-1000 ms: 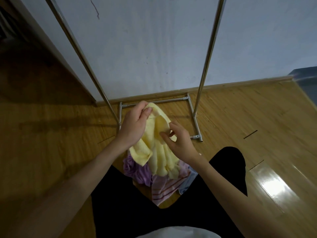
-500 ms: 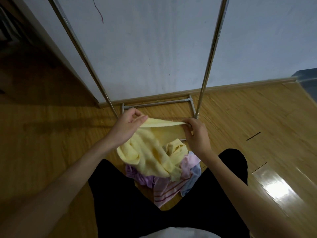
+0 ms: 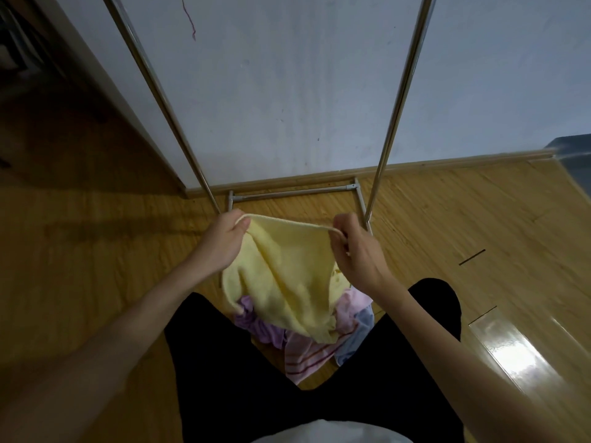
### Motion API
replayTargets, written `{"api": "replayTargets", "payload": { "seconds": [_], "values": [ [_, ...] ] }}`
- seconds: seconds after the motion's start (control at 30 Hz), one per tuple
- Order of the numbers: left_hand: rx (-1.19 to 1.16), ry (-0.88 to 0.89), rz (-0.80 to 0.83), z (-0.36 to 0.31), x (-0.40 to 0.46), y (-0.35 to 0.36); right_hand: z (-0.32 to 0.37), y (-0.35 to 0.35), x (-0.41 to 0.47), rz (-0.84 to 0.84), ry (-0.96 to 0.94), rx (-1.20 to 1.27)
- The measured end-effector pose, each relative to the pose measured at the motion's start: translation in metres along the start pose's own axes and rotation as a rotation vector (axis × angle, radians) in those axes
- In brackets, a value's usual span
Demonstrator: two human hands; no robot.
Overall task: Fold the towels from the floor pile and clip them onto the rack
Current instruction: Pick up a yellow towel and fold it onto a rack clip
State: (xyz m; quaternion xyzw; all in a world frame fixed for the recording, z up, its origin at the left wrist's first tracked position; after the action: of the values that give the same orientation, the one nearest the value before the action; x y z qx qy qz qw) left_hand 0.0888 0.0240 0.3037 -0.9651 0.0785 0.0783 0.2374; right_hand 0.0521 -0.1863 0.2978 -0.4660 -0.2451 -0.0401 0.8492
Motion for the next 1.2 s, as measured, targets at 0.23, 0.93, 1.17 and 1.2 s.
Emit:
{"api": "replayTargets", "payload": {
  "seconds": [0.23, 0.93, 1.17, 1.2],
  "values": [
    [-0.190, -0.064, -0.176, 0.001, 0.002, -0.015, 0.027, 0.019, -0.011, 0.152, -0.300, -0.171],
    [-0.285, -0.044, -0.233, -0.015, 0.003, -0.009, 0.044, 0.055, -0.011, 0.464, -0.155, 0.076],
    [-0.292, -0.048, -0.239, -0.020, 0.001, -0.006, 0.058, 0.060, -0.013, 0.501, -0.216, 0.071],
    [-0.289, -0.050, -0.240, -0.020, 0.001, -0.006, 0.061, 0.060, -0.014, 0.518, -0.218, 0.080]
  ]
}}
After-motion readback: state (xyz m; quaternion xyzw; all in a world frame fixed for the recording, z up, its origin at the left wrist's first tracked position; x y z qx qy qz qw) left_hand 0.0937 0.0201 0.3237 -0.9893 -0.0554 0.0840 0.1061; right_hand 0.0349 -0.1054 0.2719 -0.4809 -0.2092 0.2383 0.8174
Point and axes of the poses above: each hand's wrist, its own x-axis towards the middle knuckle, its own y-axis out of the palm, z = x × y, the point moved 10 cm from there along x, towards the middle knuckle, and after that the axes turned 14 degrees about -x, right-handed, at the moved point
